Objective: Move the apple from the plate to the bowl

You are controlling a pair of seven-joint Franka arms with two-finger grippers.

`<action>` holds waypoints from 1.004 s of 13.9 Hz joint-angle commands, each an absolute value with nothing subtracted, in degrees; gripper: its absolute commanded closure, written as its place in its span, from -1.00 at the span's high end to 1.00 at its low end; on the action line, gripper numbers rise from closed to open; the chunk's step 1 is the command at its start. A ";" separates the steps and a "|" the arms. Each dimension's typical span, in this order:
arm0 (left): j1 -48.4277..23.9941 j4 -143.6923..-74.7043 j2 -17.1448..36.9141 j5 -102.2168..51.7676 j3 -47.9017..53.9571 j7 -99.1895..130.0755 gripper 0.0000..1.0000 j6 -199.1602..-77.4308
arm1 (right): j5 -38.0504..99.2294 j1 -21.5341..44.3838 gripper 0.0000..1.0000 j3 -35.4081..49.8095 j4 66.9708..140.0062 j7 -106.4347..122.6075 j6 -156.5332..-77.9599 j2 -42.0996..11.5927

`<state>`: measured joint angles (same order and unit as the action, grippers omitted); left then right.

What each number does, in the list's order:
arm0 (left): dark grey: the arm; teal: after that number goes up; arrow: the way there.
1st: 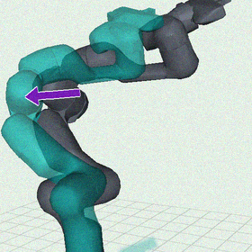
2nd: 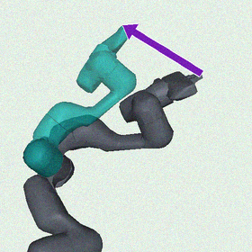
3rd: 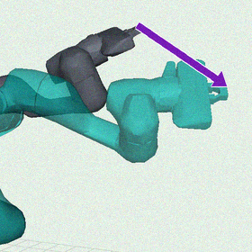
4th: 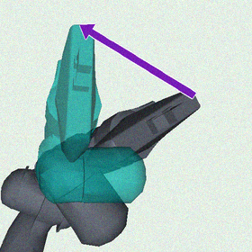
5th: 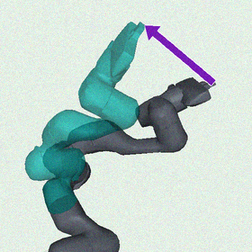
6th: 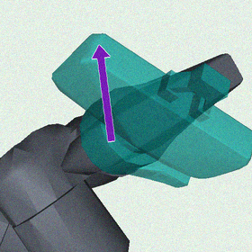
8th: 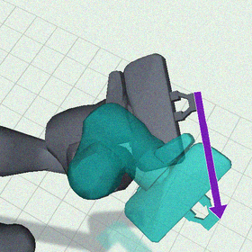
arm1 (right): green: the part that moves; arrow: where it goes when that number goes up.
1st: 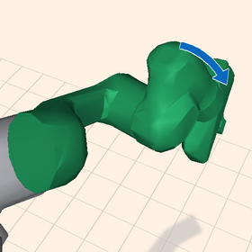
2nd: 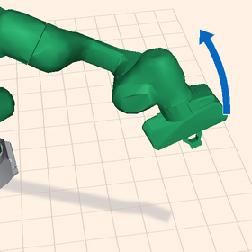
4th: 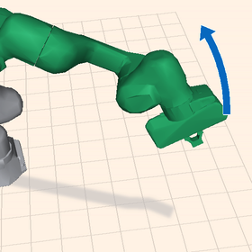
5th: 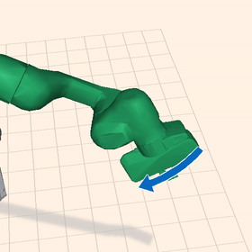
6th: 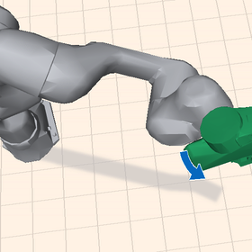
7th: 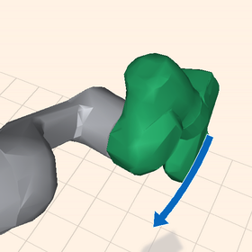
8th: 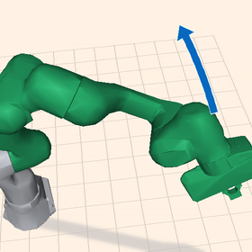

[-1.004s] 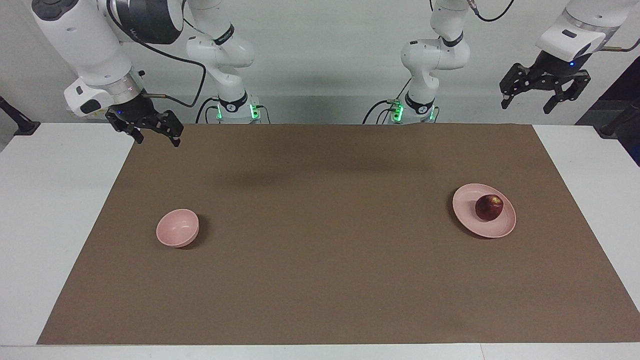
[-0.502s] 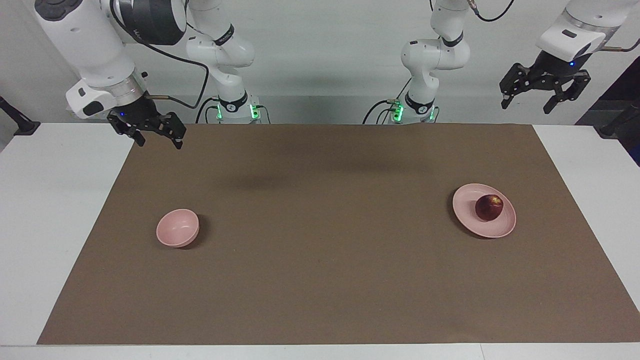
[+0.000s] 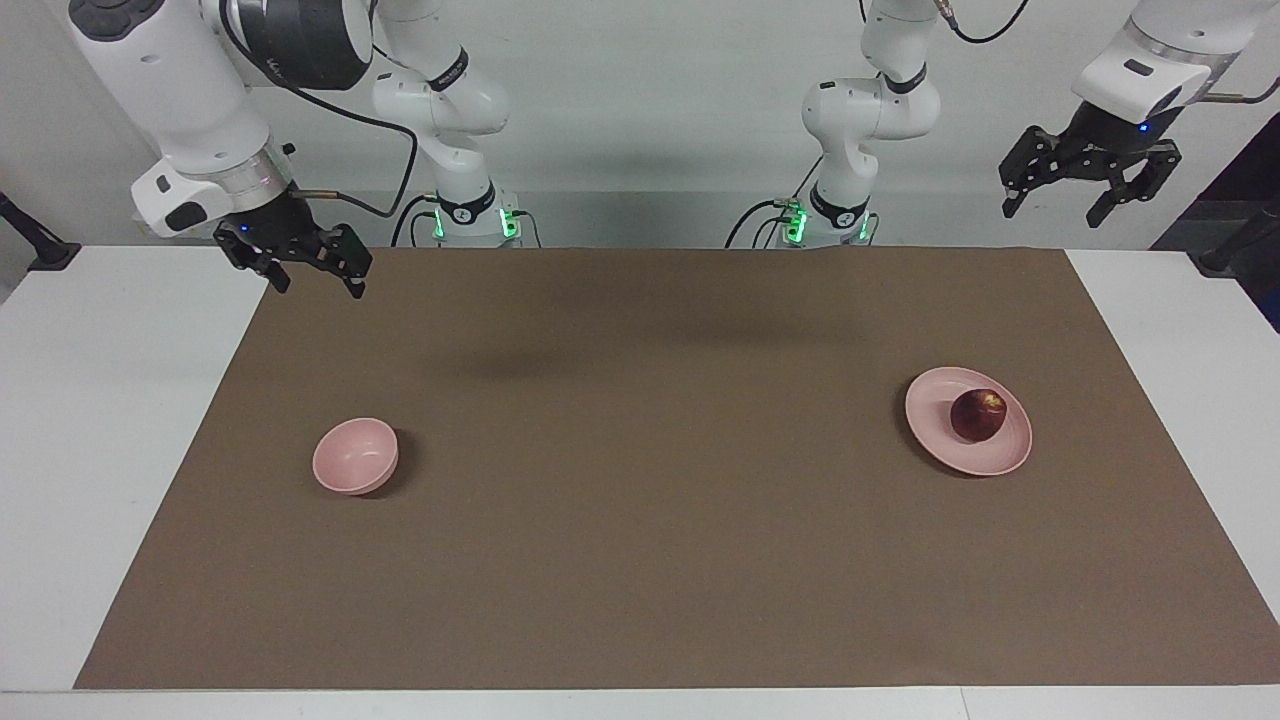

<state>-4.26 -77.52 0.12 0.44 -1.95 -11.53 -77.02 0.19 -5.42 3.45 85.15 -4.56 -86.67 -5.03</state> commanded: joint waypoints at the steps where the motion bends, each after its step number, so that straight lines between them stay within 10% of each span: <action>1: -5.01 -77.34 -0.35 1.49 -2.29 -11.16 1.00 -75.85 | 0.00 -5.71 1.00 3.78 83.94 -4.83 -87.01 -5.80; 14: -4.83 -79.97 -1.49 1.32 -2.46 -12.39 1.00 -79.79 | 0.44 -5.63 1.00 3.78 84.55 -4.31 -86.75 -5.36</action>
<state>-4.26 -77.68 0.07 0.44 -1.97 -11.59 -77.25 0.22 -5.42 3.45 85.05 -4.56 -86.67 -5.04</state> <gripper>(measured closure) 0.000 0.000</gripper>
